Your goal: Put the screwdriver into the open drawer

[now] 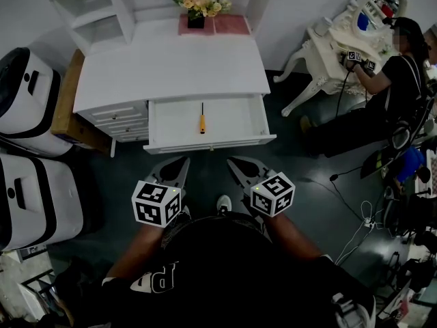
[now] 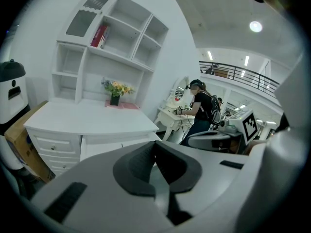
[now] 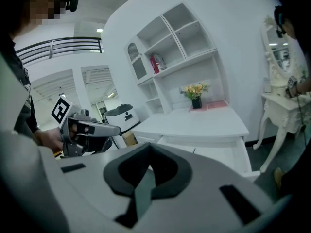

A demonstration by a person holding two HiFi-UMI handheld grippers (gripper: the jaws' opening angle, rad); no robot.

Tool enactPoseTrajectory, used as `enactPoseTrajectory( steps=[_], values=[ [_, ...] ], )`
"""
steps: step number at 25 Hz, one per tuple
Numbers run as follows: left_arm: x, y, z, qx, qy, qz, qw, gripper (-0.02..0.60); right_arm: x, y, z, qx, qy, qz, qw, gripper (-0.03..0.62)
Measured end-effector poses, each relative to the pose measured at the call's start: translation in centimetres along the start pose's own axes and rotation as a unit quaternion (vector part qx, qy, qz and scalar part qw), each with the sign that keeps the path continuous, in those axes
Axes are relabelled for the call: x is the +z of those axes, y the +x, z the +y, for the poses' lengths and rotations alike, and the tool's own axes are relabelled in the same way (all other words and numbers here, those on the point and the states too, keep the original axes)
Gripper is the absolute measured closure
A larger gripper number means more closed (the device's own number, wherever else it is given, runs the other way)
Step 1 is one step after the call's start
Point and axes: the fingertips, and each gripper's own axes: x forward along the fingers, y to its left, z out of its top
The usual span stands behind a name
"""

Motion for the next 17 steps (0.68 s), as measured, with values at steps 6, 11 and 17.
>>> enactPoseTrajectory(
  steps=[6, 11, 17],
  values=[
    [0.19, -0.05, 0.08, 0.000, 0.001, -0.002, 1.0000, 0.571, 0.00, -0.03, -0.03, -0.002, 0.000, 0.000, 1.000, 0.586],
    [0.11, -0.38, 0.26, 0.004, 0.002, -0.001, 1.0000, 0.570, 0.06, -0.12, 0.20, -0.002, -0.001, 0.001, 1.000, 0.586],
    [0.04, -0.45, 0.42, 0.004, 0.003, -0.004, 1.0000, 0.571, -0.06, 0.08, 0.23, -0.003, -0.002, -0.001, 1.000, 0.586]
  ],
)
